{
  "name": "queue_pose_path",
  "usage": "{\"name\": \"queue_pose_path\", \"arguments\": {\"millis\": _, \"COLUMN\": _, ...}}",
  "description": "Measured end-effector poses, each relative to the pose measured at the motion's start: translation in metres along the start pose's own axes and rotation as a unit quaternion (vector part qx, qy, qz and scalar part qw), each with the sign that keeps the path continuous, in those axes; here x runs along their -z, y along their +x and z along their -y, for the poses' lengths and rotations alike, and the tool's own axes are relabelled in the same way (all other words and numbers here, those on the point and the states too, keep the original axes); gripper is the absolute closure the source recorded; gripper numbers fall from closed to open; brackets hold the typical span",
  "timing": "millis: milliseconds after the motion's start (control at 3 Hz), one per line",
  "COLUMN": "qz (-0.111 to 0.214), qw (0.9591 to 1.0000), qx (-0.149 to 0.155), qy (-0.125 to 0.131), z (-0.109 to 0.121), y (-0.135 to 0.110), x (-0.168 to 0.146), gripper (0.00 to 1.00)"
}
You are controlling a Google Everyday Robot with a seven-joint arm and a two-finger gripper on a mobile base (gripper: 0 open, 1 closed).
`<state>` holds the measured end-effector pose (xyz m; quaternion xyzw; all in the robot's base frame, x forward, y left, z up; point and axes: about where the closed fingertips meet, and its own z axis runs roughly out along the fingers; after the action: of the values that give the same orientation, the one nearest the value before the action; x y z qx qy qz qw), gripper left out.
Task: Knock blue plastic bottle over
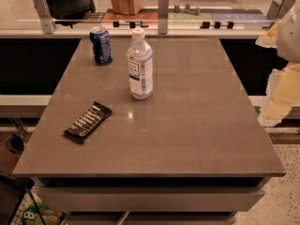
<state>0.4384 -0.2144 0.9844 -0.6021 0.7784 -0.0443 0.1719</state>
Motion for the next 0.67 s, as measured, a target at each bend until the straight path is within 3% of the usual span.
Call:
{"name": "queue_pose_path", "arguments": {"millis": 333, "qz": 0.000, "qw": 1.0000, "qx": 0.000, "qy": 0.000, "z": 0.0000, "y": 0.0000, "x": 0.0000, "gripper": 0.00}}
{"name": "queue_pose_path", "arguments": {"millis": 667, "qz": 0.039, "qw": 0.9987, "qx": -0.031, "qy": 0.003, "z": 0.0071, "y": -0.0076, "x": -0.0085, "gripper": 0.00}}
